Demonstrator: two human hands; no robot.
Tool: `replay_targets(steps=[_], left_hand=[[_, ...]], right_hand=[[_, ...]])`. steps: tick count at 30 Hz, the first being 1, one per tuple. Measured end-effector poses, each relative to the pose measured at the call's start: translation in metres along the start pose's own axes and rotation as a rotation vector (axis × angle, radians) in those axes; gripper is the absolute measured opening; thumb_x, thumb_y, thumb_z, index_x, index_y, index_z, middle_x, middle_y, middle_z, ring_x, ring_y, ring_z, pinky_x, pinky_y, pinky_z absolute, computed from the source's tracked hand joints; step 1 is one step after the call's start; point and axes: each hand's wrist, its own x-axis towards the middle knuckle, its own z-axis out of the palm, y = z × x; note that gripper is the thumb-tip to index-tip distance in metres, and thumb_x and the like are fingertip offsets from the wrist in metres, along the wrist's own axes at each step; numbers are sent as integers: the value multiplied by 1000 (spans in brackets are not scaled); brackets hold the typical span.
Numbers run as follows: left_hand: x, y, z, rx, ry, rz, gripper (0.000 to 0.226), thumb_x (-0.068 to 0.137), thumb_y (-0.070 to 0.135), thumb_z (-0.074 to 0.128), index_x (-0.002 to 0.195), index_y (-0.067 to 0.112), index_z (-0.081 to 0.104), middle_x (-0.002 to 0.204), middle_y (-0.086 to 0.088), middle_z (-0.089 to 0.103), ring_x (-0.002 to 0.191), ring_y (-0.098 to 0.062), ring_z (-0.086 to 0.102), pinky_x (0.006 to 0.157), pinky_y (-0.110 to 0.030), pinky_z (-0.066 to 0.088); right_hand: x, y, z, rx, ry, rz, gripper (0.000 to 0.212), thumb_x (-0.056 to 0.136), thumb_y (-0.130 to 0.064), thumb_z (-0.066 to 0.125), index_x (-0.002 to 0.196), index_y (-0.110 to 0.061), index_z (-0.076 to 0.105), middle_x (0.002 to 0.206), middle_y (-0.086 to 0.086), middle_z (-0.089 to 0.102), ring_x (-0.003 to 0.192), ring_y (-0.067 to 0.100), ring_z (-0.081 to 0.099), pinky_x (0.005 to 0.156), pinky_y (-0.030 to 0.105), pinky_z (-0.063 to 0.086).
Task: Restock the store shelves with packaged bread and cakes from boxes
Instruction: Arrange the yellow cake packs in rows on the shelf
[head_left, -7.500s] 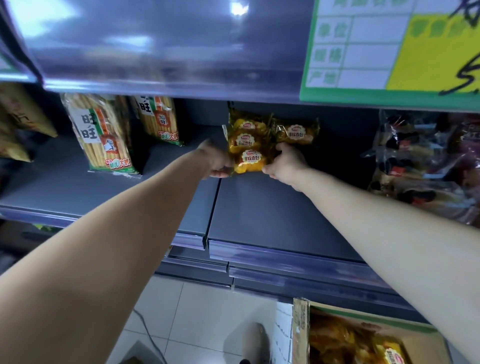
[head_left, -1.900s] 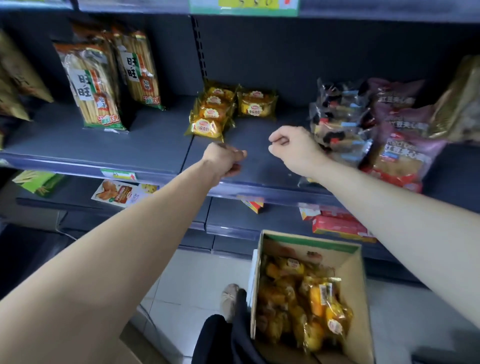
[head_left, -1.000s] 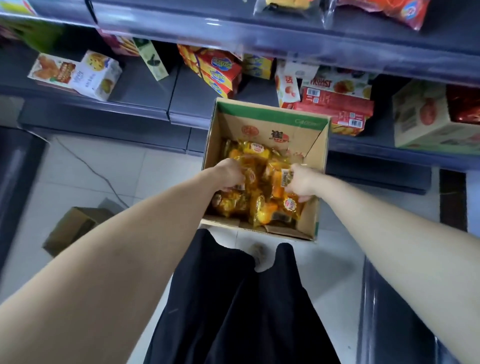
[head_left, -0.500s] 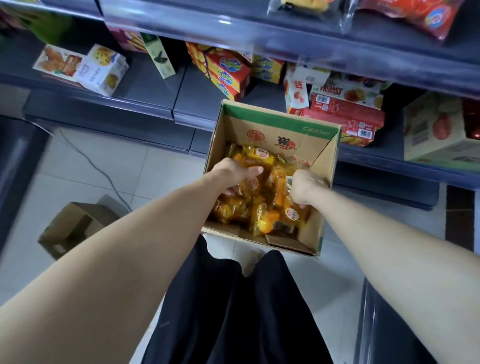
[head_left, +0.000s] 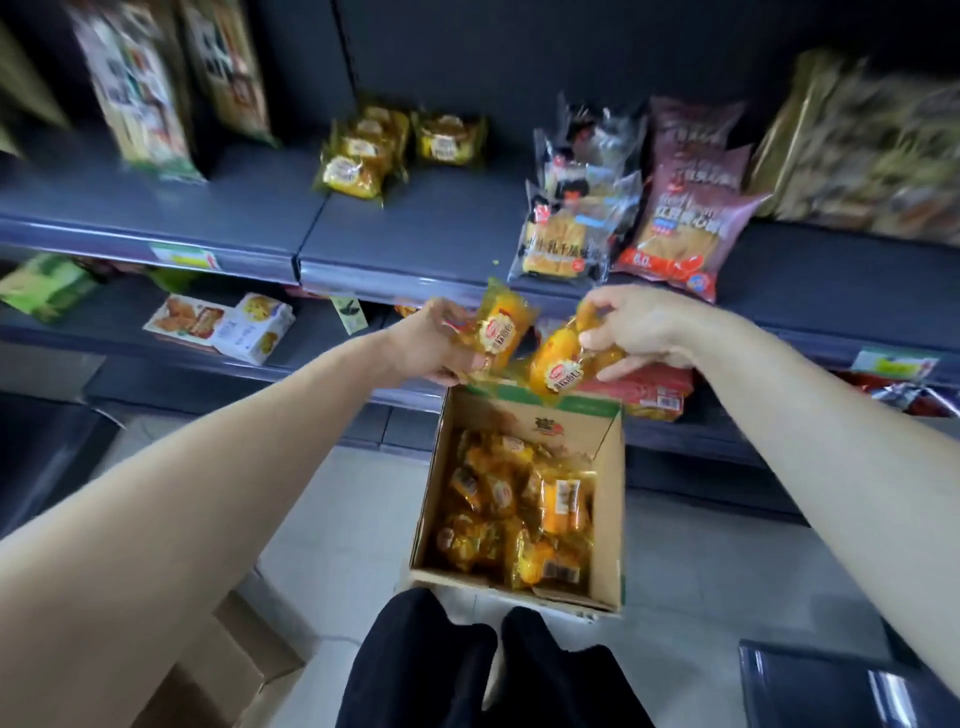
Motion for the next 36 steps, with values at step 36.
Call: replay_targets(steps=[36], left_hand=[[87, 38, -229, -440, 325, -9, 26, 83, -6, 63, 95, 16, 55, 96, -5, 63, 83, -16, 63, 73, -27, 56]], right_hand=[[214, -194, 18, 450, 573, -16, 34, 94, -4, 40, 122, -18, 54, 128, 5, 53, 94, 17, 47, 73, 22, 39]])
